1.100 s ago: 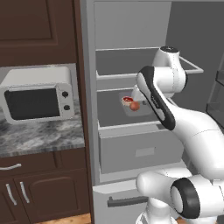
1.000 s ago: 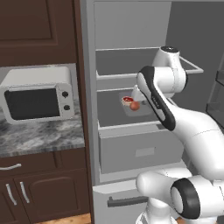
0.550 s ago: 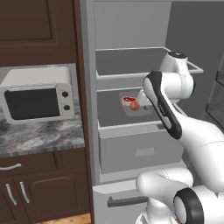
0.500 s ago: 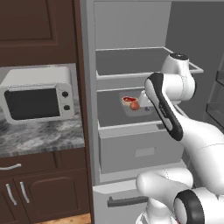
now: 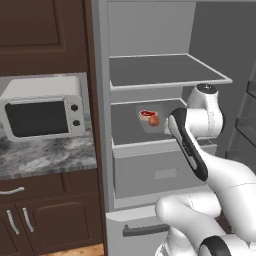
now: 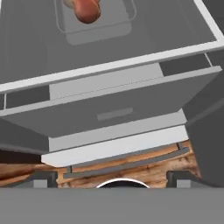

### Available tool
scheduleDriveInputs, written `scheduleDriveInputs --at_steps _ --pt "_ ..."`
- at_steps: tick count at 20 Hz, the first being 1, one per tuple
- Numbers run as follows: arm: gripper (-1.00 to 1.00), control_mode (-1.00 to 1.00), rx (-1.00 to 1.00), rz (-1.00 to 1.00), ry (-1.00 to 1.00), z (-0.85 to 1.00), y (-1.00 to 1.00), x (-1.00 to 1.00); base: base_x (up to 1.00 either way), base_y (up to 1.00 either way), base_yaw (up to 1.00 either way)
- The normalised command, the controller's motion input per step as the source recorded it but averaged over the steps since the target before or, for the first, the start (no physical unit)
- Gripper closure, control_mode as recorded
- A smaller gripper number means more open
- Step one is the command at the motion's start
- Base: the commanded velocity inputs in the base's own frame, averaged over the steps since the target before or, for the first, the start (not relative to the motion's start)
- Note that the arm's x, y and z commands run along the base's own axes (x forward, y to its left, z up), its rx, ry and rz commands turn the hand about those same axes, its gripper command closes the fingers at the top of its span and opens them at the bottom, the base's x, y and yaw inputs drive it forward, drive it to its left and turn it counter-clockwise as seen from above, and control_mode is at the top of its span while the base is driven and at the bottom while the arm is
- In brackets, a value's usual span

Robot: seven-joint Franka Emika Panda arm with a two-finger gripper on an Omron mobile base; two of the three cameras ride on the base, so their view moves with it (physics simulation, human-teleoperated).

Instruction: Place the tupperware containing the steak and onion meal in the microwave. Close the microwave door and press the start button to reheat the meal.

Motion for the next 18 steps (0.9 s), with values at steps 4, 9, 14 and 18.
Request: scheduleDriveInputs --at_steps 4,9,14,18 --pt "-1.0 -1.0 0.0 -0.3 -0.08 -0.29 -0.03 0.36 0.0 0.0 0.0" --pt "-1.0 -1.0 0.01 -0.22 0.0 0.0 -0.01 0.48 0.0 0.0 0.0" --pt "-1.0 -1.0 0.09 -0.09 -0.02 0.02 -0.02 0.41 0.0 0.0 0.0" --pt "-1.0 -1.0 0.13 -0.05 0.0 0.0 -0.16 0.38 0.0 0.0 0.0"
